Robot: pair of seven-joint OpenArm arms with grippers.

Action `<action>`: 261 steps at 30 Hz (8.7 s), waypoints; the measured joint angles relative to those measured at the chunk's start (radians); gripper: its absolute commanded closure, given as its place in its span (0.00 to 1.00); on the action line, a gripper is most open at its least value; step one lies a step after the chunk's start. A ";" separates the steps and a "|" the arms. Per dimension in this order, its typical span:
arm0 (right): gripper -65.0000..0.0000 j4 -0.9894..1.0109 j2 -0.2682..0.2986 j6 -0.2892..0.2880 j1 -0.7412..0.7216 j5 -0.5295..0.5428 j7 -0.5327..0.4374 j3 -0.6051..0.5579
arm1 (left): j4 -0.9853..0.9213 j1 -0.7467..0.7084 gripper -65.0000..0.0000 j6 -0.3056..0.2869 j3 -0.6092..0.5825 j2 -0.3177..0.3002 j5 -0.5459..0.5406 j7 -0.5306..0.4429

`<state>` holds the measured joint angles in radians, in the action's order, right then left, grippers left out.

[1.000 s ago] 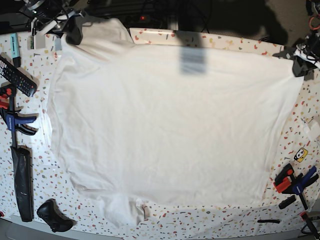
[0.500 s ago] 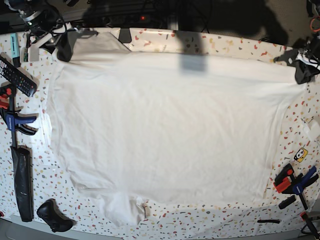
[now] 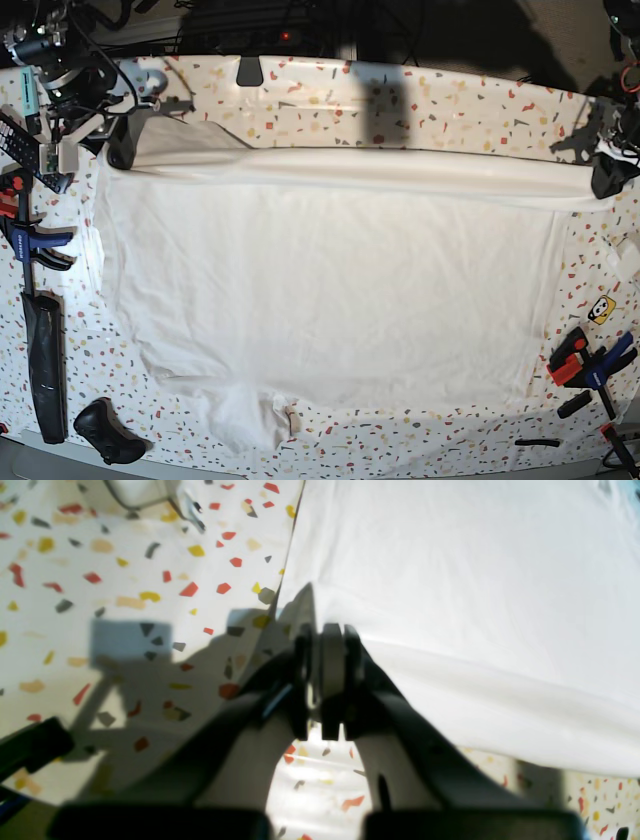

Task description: Fold the T-shirt properly

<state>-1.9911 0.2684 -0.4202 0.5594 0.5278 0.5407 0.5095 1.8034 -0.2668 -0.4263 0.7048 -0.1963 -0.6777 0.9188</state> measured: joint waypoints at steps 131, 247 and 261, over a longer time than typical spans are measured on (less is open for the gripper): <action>0.51 0.652 0.186 -0.235 -0.710 0.112 0.588 0.220 | -0.684 0.572 0.64 0.086 -0.229 -0.047 0.299 0.104; 1.00 0.594 0.050 -0.252 -0.253 0.288 0.387 0.285 | -0.188 0.068 1.00 0.056 -0.133 -0.023 0.228 0.192; 1.00 0.590 0.053 -0.270 -0.129 0.391 0.328 0.283 | -0.187 0.061 1.00 0.052 -0.130 -0.045 0.264 0.217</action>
<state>-1.4010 0.3210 -0.6899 0.4301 0.9192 0.8684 0.7929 1.6169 -0.2054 -0.3740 0.5743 -0.2409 -0.4141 1.1362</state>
